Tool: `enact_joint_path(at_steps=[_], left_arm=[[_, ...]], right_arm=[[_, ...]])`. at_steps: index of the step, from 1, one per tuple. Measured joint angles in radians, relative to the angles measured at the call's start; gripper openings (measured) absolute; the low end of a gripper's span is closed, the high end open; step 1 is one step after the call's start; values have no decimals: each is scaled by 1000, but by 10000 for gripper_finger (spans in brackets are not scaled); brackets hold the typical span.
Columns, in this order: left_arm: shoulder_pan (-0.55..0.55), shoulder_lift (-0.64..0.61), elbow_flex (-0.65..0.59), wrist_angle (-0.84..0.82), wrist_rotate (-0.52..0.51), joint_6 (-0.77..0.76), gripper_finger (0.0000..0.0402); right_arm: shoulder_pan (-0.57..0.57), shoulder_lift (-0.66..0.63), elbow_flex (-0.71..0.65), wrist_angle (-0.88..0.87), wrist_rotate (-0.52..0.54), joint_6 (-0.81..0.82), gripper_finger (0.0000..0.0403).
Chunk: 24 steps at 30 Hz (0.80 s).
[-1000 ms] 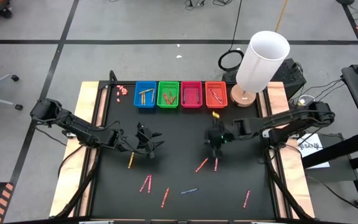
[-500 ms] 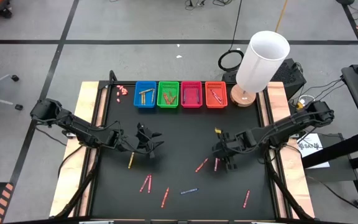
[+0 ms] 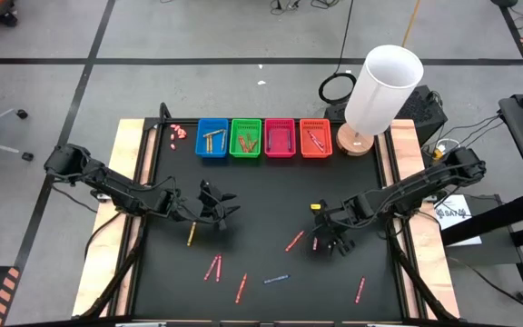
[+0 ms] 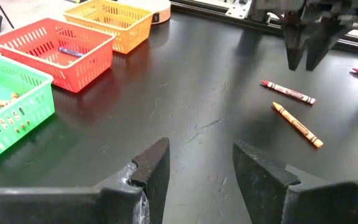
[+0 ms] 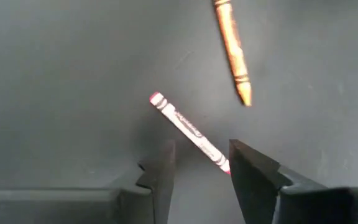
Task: Sort crayons
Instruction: Put the red crayon into the orange bin
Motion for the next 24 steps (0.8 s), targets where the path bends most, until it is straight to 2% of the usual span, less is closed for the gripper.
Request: enact_joint_path(at_steps=[6, 13, 18, 24], left_arm=[[0, 0, 0, 5, -1, -4, 173], [0, 0, 0, 5, -5, -4, 173], [0, 0, 0, 9, -15, -4, 173], [0, 0, 0, 9, -54, -3, 173]], right_arm=[[2, 91, 0, 57, -29, -147, 150], [-1, 173, 0, 83, -17, -271, 135], [-12, 210, 4, 80, -25, -295, 106], [-14, 221, 4, 75, -29, -297, 34]])
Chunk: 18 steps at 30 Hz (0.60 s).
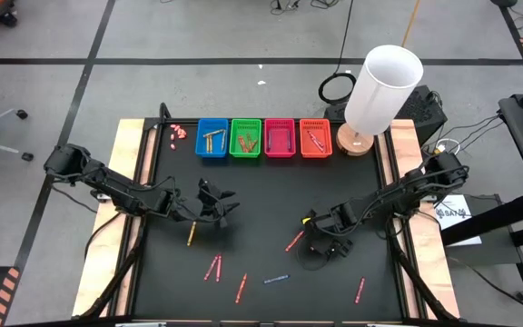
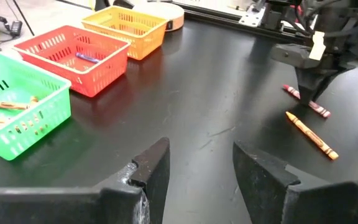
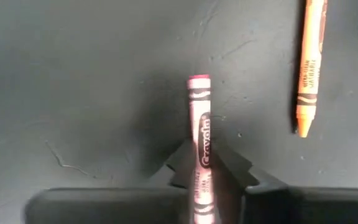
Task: Sort crayons
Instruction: Put the red crayon into the orange bin
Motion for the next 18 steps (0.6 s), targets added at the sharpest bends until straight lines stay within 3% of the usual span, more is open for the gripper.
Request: enact_joint_path(at_steps=[3, 18], left_arm=[[0, 0, 0, 0, -1, 0, 173], [-1, 0, 0, 0, 0, -1, 173]], right_arm=[[0, 0, 0, 4, -7, 6, 7], [6, -76, -7, 55, -43, 365, 3]])
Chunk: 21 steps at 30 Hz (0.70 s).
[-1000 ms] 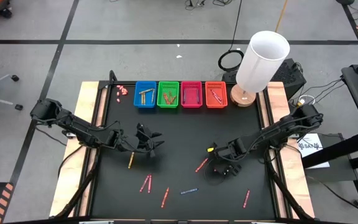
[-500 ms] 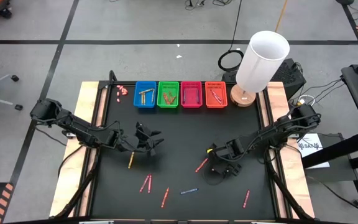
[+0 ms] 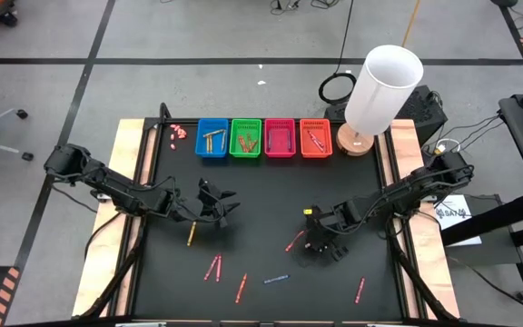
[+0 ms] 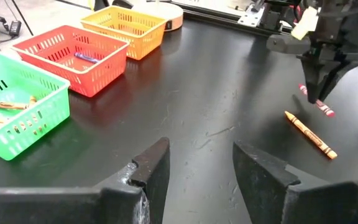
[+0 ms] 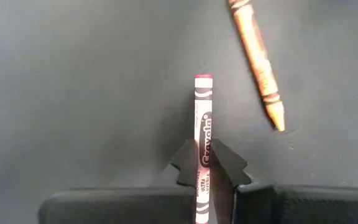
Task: Sort crayons
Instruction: Put the red crayon into the orange bin
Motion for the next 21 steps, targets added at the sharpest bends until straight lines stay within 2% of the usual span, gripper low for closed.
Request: enact_joint_path(at_steps=[4, 9, 13, 18, 21], left_arm=[[0, 0, 0, -1, 41, -3, 173], [0, 0, 0, -9, 67, -3, 173], [0, 0, 0, -9, 67, -4, 173], [-2, 0, 0, -13, 72, -26, 173], [-7, 0, 0, -13, 77, -33, 173]], right_arm=[[24, -2, 0, 29, 1, 149, 2], [51, -2, 1, 176, 7, 264, 2], [58, -3, 2, 333, 9, 258, 1], [54, -3, 2, 475, 11, 176, 1], [54, 4, 2, 555, 44, 161, 1]])
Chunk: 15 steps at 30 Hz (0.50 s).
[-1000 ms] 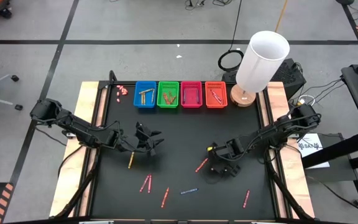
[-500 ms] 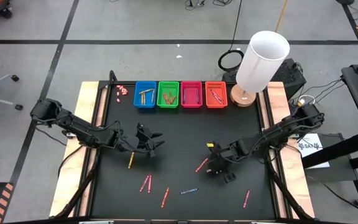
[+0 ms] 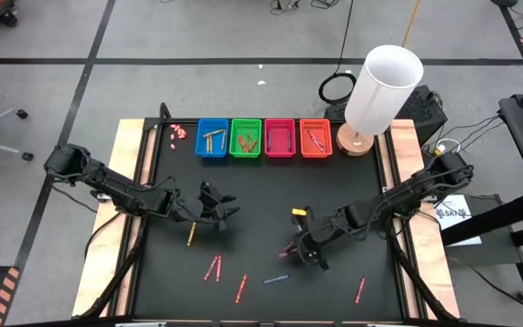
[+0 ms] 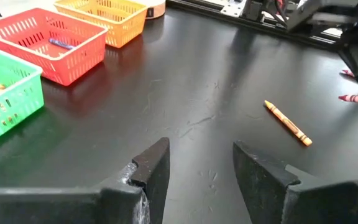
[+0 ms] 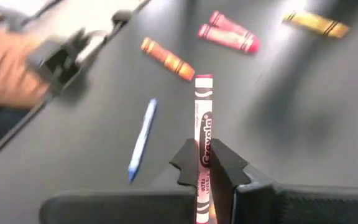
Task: Sort crayons
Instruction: Put the red crayon into the orange bin
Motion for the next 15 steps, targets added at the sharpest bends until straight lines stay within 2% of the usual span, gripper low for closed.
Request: enact_joint_path(at_steps=[7, 12, 15], left_arm=[[0, 0, -1, 7, -7, 13, 173], [0, 0, -1, -1, -31, 15, 173], [0, 0, -1, 0, -32, 11, 173]], right_arm=[[-11, 87, -95, 398, 246, -13, 1], [-48, 181, -107, 634, 271, -81, 1], [-73, 234, -108, 743, 228, -114, 1]])
